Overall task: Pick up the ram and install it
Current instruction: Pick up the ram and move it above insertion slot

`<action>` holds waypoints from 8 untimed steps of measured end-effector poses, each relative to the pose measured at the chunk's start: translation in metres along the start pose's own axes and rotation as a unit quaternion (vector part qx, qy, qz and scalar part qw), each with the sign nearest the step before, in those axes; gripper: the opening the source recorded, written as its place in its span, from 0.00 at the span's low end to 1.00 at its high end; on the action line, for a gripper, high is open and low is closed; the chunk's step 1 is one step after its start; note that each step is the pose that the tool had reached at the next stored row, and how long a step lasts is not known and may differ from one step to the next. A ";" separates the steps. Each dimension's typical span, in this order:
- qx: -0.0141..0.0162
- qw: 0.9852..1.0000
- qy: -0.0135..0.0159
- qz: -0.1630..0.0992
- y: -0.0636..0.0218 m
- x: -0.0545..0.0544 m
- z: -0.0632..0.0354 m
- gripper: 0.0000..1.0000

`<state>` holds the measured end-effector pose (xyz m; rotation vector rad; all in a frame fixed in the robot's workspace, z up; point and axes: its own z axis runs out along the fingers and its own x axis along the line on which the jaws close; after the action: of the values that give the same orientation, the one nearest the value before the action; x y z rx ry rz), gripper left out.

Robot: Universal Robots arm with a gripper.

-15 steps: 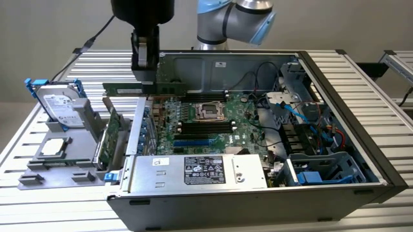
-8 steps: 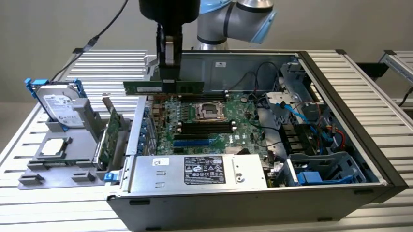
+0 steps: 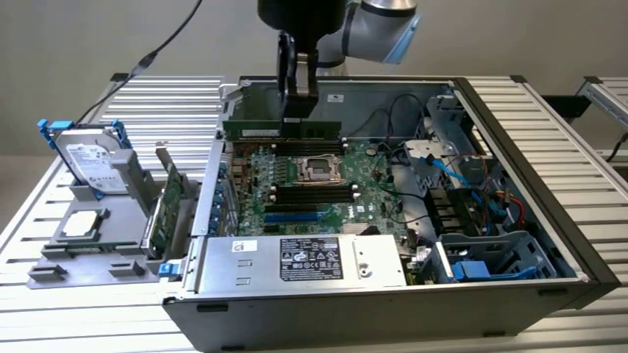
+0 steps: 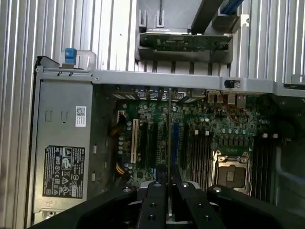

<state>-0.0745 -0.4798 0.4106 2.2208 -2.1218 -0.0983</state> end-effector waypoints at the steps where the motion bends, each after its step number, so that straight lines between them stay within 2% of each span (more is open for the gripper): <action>1: 0.000 1.000 0.000 0.000 -0.0047 -0.001 0.0002 0.14; 6: -0.001 1.000 -0.001 0.000 -0.0280 -0.007 0.0025 0.14; 8: -0.001 1.000 -0.002 0.000 -0.0325 -0.012 0.0042 0.14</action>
<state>-0.0430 -0.4668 0.4033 2.2220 -2.1223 -0.1034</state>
